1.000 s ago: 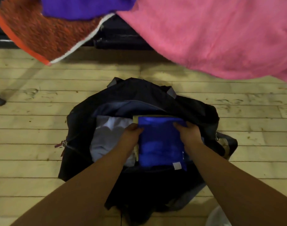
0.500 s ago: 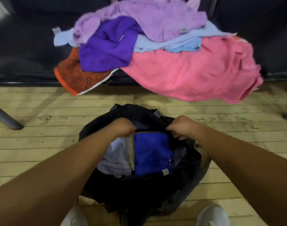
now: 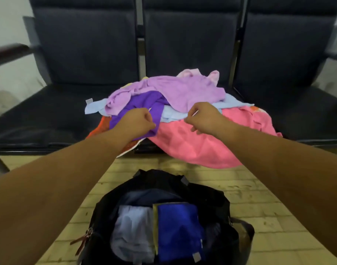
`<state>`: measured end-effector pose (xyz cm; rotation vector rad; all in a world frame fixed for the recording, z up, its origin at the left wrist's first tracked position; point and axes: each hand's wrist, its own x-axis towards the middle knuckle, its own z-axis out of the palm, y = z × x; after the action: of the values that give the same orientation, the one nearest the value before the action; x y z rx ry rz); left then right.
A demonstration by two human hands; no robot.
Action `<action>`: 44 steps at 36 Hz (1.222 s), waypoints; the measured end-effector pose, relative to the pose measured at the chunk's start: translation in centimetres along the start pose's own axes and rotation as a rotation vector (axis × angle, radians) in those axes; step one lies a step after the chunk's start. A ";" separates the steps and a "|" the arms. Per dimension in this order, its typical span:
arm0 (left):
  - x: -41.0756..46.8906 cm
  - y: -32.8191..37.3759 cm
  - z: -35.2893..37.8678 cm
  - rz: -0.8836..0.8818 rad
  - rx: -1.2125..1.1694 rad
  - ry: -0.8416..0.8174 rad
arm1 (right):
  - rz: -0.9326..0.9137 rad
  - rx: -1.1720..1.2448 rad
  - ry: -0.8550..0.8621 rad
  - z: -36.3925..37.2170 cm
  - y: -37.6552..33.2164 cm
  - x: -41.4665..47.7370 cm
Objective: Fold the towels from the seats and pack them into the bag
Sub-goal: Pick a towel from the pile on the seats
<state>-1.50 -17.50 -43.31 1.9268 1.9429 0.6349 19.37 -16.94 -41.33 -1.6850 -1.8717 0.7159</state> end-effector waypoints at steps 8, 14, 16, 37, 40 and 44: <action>3.2 -8.0 3.6 -0.028 0.246 0.014 | -0.220 -0.204 -0.051 7.1 -0.2 4.9; 4.7 -9.5 3.9 0.078 0.060 0.110 | -0.265 -0.606 -0.078 11.6 -1.0 6.7; 5.0 -9.6 3.7 0.092 0.021 0.142 | -0.274 -0.567 -0.010 12.3 -1.3 7.1; -1.3 1.6 -8.8 0.241 -0.504 0.342 | -0.194 0.797 0.027 -5.2 -15.5 -2.3; -3.8 3.6 -11.3 0.349 -0.618 0.228 | -0.198 0.866 0.024 -7.7 -16.0 -5.3; -7.9 5.6 -12.5 0.360 -0.669 0.065 | -0.187 0.883 0.048 -9.8 -15.2 -8.8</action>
<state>-3.09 -26.47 -30.33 1.8104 1.1773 1.2663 15.88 -26.65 -24.03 -0.9339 -1.3295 1.1759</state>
